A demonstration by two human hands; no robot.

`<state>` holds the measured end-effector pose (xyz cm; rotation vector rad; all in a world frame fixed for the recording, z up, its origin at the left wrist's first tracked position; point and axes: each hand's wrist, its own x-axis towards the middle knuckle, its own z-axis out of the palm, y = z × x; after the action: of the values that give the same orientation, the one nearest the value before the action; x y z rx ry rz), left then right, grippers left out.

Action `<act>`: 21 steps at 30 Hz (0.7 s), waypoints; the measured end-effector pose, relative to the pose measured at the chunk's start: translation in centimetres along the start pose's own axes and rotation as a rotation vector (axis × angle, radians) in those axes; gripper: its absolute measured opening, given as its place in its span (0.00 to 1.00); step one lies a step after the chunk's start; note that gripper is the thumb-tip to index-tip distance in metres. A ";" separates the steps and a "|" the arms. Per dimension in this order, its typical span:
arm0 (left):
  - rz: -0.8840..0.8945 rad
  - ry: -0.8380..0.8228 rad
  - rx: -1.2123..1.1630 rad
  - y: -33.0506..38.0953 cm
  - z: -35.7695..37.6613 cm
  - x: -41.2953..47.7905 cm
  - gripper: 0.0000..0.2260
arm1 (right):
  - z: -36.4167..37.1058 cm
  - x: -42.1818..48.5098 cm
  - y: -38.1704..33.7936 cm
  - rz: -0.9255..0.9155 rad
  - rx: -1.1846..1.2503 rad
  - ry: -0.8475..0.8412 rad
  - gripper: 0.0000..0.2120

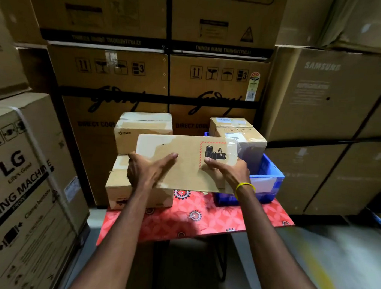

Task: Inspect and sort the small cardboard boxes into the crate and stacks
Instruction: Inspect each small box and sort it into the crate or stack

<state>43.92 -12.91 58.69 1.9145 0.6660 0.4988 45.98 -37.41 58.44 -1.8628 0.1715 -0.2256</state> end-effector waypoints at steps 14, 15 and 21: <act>0.144 0.156 0.129 0.5 -3.0 -0.3 0.56 | 2.1 -0.5 -0.8 -0.094 0.011 -0.055 0.27; 0.139 0.153 0.123 0.0 -3.0 -0.2 0.53 | 2.0 -0.5 -0.7 -0.085 0.014 -0.057 0.27; 0.106 -0.048 -0.480 -3.9 -4.4 2.1 0.10 | -0.6 1.0 2.1 -0.006 0.132 -0.087 0.27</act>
<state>42.02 -7.21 57.06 1.5062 0.3706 0.6154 46.82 -38.79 56.63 -1.7382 0.0885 -0.1558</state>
